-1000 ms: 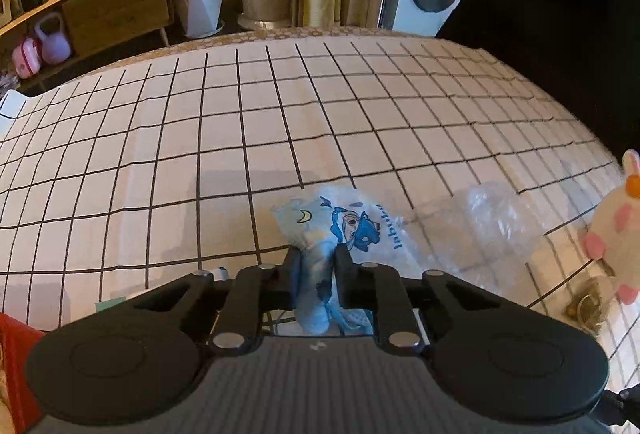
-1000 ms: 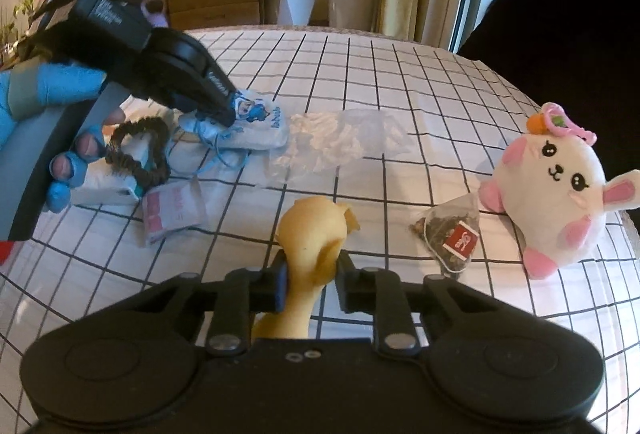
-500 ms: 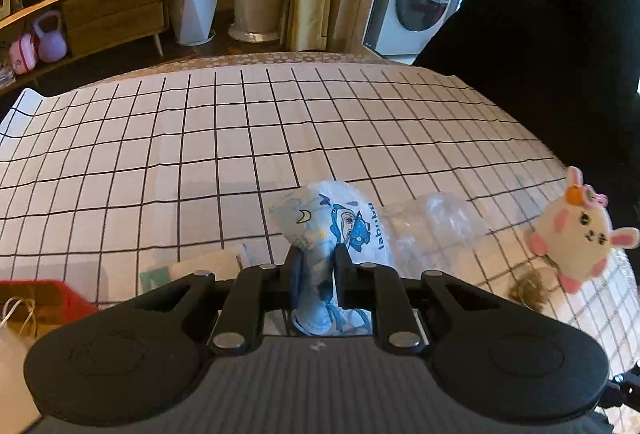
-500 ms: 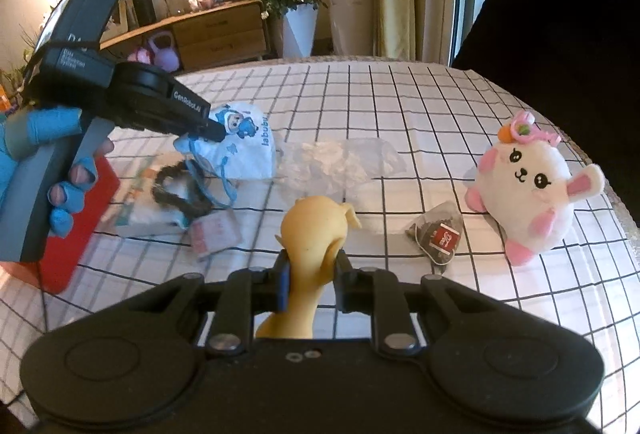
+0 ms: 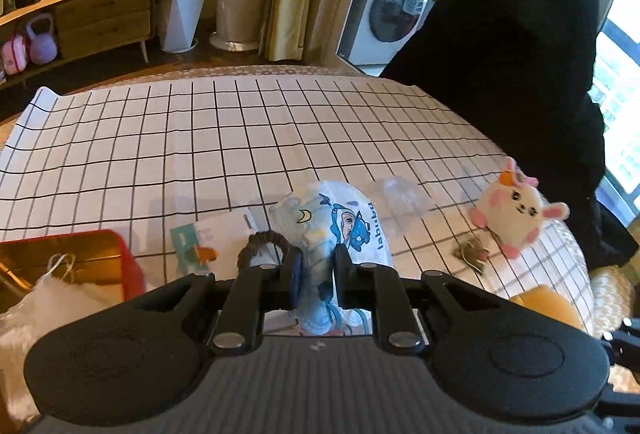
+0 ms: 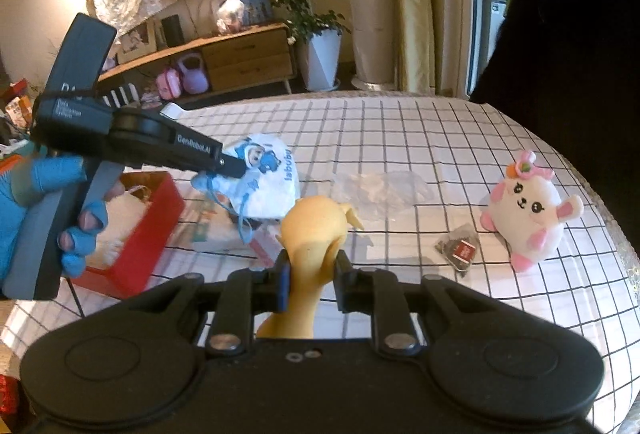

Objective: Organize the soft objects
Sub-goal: 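Carry the labubu bag and yellow duck into the tin box with both tools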

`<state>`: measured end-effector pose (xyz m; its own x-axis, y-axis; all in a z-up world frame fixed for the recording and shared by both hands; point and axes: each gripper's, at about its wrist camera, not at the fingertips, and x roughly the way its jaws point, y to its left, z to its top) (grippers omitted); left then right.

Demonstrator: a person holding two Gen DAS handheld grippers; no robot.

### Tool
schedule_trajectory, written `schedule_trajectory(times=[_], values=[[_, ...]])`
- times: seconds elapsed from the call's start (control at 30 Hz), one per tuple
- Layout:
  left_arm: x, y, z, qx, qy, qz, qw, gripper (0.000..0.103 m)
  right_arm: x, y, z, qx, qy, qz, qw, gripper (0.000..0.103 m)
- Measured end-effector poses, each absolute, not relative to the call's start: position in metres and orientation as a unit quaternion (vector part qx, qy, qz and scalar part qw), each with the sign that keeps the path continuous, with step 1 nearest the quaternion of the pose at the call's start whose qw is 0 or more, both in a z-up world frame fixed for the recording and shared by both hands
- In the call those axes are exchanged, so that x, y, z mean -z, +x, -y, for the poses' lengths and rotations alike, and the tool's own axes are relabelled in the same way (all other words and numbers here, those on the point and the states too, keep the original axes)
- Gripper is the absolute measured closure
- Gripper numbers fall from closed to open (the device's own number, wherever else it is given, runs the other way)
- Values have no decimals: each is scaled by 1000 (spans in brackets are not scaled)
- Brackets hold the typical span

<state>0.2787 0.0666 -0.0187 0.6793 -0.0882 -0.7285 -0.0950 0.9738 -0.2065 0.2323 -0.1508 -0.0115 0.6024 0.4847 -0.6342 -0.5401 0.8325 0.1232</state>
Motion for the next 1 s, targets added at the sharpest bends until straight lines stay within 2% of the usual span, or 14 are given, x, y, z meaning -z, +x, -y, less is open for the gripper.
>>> schedule_trajectory(times=[0.5, 1.0], values=[[-36, 191, -109, 16, -127, -366, 922, 87, -18, 188, 115, -321, -56, -312, 893, 83], [-42, 139, -208, -50, -140, -363, 920, 87, -28, 175, 20, -385, -88, -310, 865, 83]])
